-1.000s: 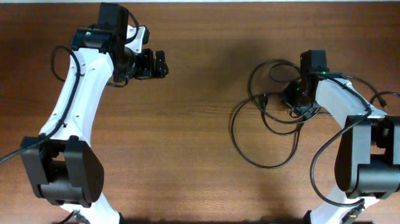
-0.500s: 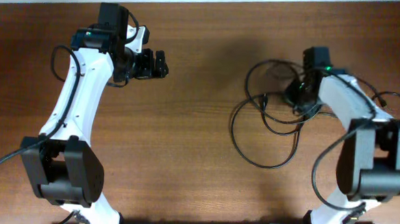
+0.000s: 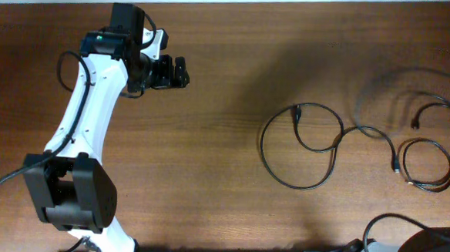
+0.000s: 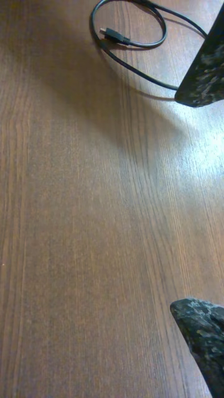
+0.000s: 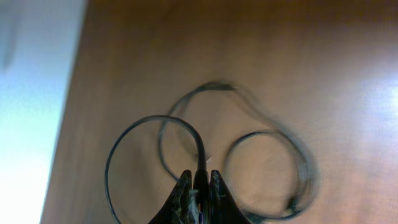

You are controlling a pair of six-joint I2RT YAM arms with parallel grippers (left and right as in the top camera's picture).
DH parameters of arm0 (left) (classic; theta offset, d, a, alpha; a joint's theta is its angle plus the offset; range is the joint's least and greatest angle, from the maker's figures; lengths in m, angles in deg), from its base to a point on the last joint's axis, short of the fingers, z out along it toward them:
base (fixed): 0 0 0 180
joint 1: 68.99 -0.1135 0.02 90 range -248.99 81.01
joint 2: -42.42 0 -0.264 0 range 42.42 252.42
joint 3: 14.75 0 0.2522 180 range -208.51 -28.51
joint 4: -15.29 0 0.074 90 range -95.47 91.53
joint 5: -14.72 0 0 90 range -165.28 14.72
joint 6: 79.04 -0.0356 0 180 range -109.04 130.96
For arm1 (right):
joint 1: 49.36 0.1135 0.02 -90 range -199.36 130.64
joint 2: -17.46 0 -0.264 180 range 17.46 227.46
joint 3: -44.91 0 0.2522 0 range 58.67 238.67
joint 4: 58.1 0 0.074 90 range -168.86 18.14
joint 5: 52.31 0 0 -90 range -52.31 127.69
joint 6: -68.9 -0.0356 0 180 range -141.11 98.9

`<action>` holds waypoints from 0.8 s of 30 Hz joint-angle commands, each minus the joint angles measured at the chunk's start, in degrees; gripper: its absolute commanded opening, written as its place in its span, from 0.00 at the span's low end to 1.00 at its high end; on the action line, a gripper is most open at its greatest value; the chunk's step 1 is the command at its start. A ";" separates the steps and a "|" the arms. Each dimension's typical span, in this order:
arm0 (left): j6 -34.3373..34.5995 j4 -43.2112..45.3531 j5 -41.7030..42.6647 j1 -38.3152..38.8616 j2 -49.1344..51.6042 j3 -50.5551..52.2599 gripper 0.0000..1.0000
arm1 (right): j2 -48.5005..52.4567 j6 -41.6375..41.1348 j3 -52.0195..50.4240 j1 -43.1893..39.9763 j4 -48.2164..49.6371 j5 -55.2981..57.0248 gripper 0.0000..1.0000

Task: Untangle cables

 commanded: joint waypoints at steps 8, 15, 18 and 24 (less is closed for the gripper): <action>0.07 0.02 0.20 0.46 -0.90 0.11 0.99 | 3.48 13.68 0.15 11.82 -2.82 -7.63 0.78; 0.07 -0.02 -1.92 0.42 -0.90 0.11 0.99 | 12.70 28.48 -0.66 37.05 -14.10 -9.03 0.86; 0.07 -0.02 -1.95 0.42 -0.90 0.11 0.99 | 21.77 29.24 -0.66 47.93 -14.45 -8.72 0.86; 0.09 -0.04 -1.92 0.42 -0.90 0.11 0.99 | 33.99 27.17 -0.66 59.41 -11.34 -4.59 0.79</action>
